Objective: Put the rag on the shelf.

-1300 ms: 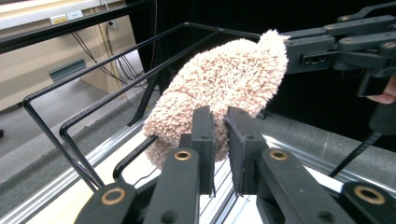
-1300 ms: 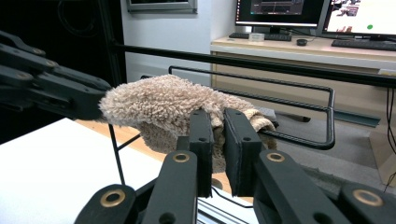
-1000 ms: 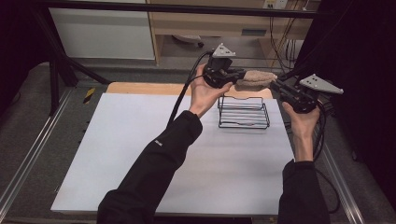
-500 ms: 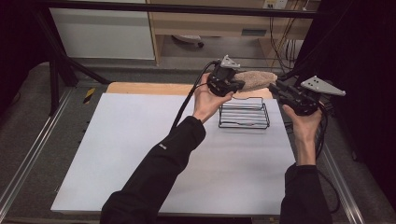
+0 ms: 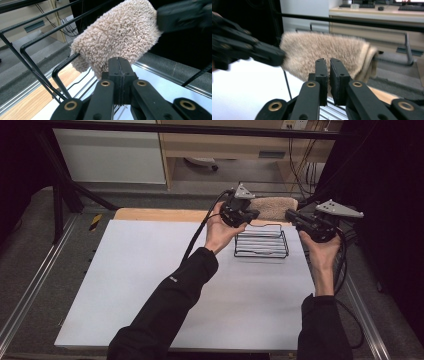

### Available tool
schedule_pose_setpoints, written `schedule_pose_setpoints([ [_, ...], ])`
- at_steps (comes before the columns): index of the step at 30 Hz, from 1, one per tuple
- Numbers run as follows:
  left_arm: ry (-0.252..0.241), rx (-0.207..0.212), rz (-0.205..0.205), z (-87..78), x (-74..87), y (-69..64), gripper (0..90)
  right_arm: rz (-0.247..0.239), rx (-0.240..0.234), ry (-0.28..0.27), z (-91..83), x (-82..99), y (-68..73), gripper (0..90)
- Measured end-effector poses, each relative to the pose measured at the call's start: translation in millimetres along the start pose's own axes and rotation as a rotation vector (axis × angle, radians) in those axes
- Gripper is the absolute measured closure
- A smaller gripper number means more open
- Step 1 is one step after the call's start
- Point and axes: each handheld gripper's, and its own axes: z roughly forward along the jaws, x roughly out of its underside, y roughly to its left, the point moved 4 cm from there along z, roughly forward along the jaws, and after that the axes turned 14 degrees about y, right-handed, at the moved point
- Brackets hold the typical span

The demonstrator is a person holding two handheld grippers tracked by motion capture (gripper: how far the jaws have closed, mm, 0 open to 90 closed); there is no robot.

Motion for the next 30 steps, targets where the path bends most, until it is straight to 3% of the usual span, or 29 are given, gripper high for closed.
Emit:
schedule_pose_setpoints([
  [6,-0.005,-0.005,-0.003,6.2,0.3,1.1,89.8,0.046,0.039,0.006,15.1,13.6,-13.3,86.2],
  [14,-0.015,0.007,-0.003,4.6,3.4,-0.5,85.6,0.025,0.025,-0.016,8.6,12.9,-8.7,79.7],
  [21,-0.027,0.010,-0.015,-10.6,9.6,0.2,71.8,0.022,0.002,-0.045,-3.4,6.6,0.2,69.4],
  [30,-0.014,-0.010,-0.037,-30.7,31.6,9.0,48.7,0.031,-0.021,-0.021,-7.5,4.8,12.1,47.0],
])
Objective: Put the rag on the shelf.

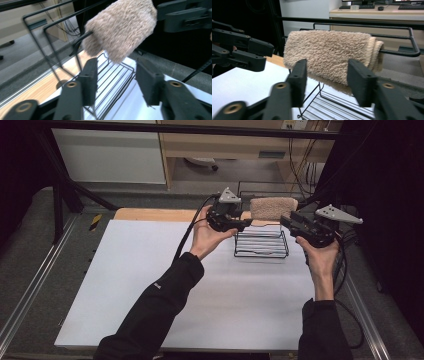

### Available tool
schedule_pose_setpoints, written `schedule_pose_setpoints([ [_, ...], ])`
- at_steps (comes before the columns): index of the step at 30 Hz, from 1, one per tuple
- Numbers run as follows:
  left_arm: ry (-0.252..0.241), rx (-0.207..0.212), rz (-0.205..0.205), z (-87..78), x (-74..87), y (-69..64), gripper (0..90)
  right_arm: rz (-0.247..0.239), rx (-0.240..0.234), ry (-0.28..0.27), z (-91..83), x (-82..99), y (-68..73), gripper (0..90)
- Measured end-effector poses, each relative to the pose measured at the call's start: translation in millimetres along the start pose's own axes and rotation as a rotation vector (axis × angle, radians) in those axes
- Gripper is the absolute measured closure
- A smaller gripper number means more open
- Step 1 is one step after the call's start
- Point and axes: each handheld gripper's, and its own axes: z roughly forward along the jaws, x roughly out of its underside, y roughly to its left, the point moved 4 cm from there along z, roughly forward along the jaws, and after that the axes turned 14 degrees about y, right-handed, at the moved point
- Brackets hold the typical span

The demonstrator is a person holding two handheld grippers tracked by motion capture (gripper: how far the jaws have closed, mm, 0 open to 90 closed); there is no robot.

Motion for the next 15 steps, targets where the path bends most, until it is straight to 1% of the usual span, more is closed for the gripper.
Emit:
schedule_pose_setpoints([
  [1,0.002,-0.005,-0.007,-2.1,3.8,1.7,46.6,-0.003,-0.001,0.004,-0.8,0.5,1.6,44.1],
  [5,0.013,-0.017,-0.031,-11.3,19.9,9.3,38.5,0.013,-0.021,0.017,-2.5,2.8,9.9,31.4],
  [6,0.016,-0.018,-0.037,-13.6,24.5,11.1,36.2,0.009,-0.022,0.022,-2.3,3.7,12.0,28.5],
  [7,0.018,-0.019,-0.041,-15.8,29.3,12.9,34.4,0.006,-0.028,0.032,-2.1,4.8,14.3,26.4],
  [10,0.043,-0.033,-0.054,-22.7,44.4,18.1,27.3,0.004,-0.034,0.047,-1.5,8.4,20.4,21.2],
  [14,0.047,-0.031,-0.081,-35.0,65.8,23.8,20.7,0.012,-0.060,0.056,1.0,14.5,27.7,14.6],
  [15,0.050,-0.038,-0.085,-38.3,71.4,25.2,19.7,0.013,-0.064,0.058,1.9,16.2,29.4,13.2],
])
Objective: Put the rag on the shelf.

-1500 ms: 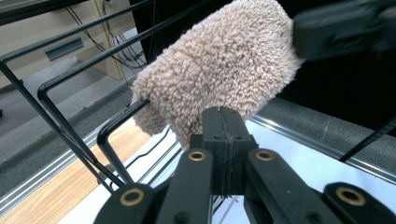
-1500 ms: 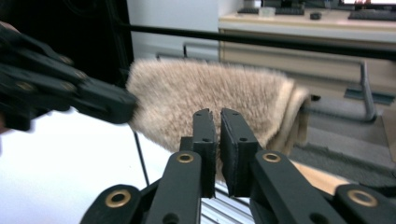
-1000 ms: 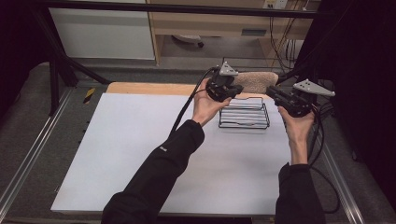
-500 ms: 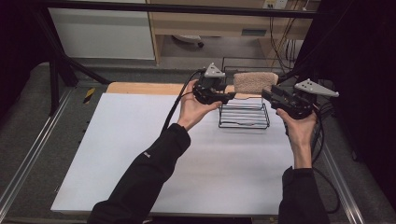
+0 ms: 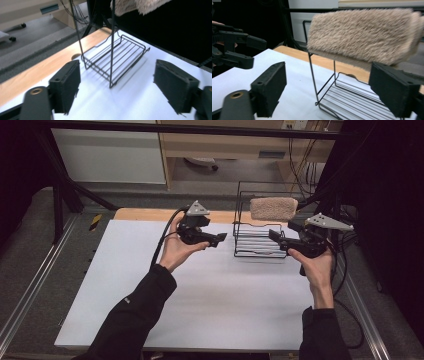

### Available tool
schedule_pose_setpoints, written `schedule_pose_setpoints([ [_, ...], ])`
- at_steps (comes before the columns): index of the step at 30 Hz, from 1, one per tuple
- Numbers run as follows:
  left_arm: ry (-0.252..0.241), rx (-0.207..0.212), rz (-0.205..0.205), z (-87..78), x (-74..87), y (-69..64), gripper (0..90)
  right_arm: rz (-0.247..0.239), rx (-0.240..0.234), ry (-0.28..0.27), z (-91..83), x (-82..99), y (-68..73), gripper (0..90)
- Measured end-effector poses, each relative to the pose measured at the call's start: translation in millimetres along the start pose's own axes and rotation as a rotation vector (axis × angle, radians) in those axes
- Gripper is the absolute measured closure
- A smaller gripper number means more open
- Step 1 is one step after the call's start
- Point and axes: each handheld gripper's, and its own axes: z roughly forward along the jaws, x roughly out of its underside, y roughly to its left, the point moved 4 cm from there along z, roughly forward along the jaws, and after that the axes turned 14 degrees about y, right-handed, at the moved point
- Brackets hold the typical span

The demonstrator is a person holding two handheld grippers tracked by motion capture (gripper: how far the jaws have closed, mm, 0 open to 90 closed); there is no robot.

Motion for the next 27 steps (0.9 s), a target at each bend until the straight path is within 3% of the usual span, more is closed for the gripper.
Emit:
schedule_pose_setpoints([
  [8,-0.009,-0.033,-0.031,-26.8,47.5,15.3,13.4,-0.004,-0.024,0.056,10.6,14.8,13.4,4.6],
  [16,-0.030,-0.077,-0.084,-51.3,103.3,33.2,10.9,-0.014,-0.043,0.100,21.1,30.1,26.9,2.1],
  [25,-0.003,-0.108,-0.147,-65.7,166.2,49.4,9.1,-0.011,-0.076,0.142,33.0,51.0,37.7,0.6],
  [27,0.004,-0.111,-0.157,-67.0,179.1,51.4,8.9,-0.028,-0.083,0.153,35.7,57.7,39.6,0.5],
])
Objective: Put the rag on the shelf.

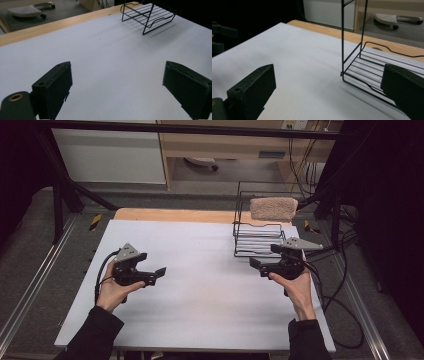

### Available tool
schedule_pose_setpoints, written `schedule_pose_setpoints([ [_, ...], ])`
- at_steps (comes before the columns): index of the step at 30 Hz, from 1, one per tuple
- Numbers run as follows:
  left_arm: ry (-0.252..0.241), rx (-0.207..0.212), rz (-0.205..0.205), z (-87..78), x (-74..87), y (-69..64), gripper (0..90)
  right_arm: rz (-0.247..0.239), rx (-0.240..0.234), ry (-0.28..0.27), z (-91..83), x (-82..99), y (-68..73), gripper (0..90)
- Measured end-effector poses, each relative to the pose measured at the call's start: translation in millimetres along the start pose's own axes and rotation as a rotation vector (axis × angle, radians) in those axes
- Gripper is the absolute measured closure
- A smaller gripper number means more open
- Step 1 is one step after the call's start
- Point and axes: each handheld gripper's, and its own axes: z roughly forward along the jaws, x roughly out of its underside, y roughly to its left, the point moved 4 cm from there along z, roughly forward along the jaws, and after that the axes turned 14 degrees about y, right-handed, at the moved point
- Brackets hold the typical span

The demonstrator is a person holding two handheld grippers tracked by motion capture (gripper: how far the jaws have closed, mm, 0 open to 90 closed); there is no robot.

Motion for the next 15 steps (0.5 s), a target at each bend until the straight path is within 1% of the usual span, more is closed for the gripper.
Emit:
schedule_pose_setpoints([
  [2,0.004,-0.006,-0.011,-0.4,10.7,3.2,8.7,0.002,-0.008,0.016,4.8,6.7,1.7,0.5],
  [3,0.010,-0.012,-0.008,-0.6,16.2,4.5,8.7,-0.002,-0.012,0.026,7.2,10.5,2.2,0.5],
  [6,0.024,-0.009,-0.012,0.5,32.6,6.3,8.5,0.004,-0.028,0.041,13.4,22.3,3.2,0.5],
  [8,0.032,-0.011,-0.017,1.4,42.9,7.6,8.3,0.003,-0.051,0.049,17.2,32.3,3.5,0.5],
  [13,0.050,-0.019,-0.016,2.9,65.0,11.9,8.3,0.008,-0.078,0.102,26.8,60.6,0.8,0.5],
  [15,0.061,-0.022,-0.012,3.6,71.9,13.2,8.3,0.007,-0.089,0.111,28.7,71.0,-1.0,0.5],
])
